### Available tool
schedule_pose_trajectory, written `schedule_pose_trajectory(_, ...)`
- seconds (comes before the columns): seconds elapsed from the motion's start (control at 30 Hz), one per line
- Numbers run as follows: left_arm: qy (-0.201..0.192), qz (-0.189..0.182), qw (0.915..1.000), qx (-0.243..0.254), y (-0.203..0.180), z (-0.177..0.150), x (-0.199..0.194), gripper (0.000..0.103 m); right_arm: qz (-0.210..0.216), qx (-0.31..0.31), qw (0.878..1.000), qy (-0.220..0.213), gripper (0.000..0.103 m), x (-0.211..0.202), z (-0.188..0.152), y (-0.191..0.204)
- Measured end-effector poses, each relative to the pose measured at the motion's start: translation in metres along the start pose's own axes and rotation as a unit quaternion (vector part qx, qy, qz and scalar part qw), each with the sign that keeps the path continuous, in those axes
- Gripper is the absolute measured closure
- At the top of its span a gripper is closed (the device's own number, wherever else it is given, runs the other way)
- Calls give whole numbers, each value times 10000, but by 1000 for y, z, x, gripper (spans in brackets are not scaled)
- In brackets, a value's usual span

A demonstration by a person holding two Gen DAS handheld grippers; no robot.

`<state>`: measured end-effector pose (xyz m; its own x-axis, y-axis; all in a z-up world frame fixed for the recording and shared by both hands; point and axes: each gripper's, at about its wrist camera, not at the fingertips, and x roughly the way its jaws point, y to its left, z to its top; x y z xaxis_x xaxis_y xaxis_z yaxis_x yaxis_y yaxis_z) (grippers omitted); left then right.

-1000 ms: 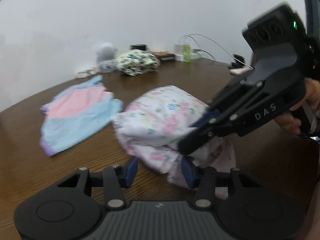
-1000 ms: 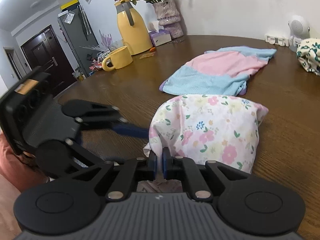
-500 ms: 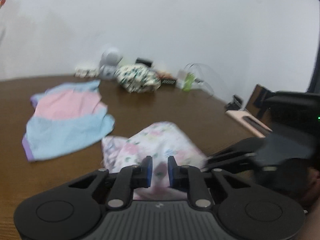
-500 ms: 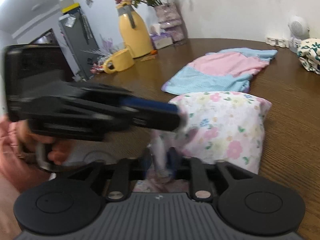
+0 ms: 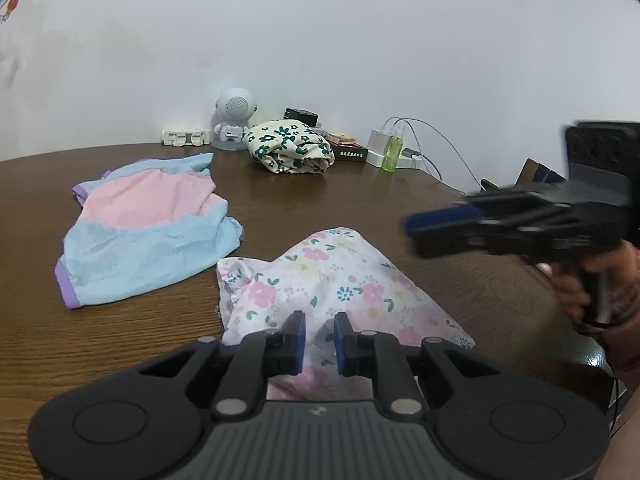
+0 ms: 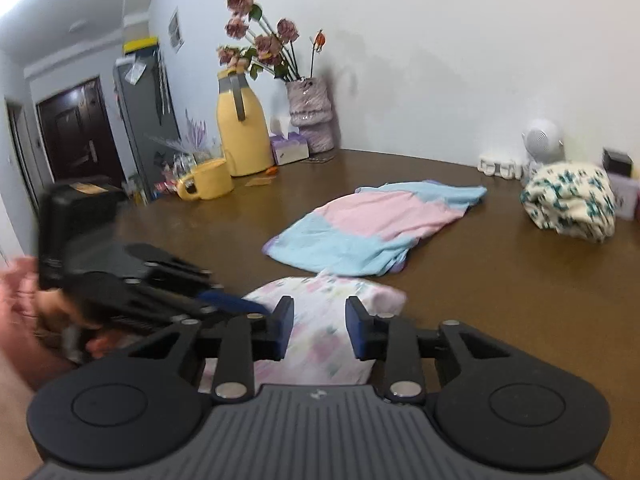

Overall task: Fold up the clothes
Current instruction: 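Position both grippers around the folded floral dress bundle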

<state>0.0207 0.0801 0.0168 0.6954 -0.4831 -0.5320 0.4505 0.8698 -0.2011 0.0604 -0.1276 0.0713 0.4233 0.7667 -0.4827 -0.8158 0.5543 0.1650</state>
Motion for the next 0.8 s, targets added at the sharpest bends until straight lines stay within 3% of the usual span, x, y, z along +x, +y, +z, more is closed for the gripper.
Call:
schedule_pose_trajectory(0.17, 72, 100, 9999, 99, -3, -4, -2, 85, -55, -349, 9986, 386, 79, 48, 0, -5)
schedule_pose_trajectory(0.33, 299, 108, 9994, 149, -3, -12, 6, 85, -50, -400, 9970, 665, 79, 61, -16, -7)
schedule_pose_trajectory(0.7, 231, 155, 9995, 115, -2, -13, 6, 84, 104, -302, 9983, 483, 78, 58, -31, -12)
schedule_pose_trajectory(0.73, 182, 161, 9996, 151, -4, -11, 3, 82, 114, -236, 9987, 440, 75, 55, -29, -13)
schedule_pose_trajectory(0.8, 98, 180, 9995, 233, -7, -6, -1, 69, 163, -139, 9995, 244, 71, 40, -22, -11)
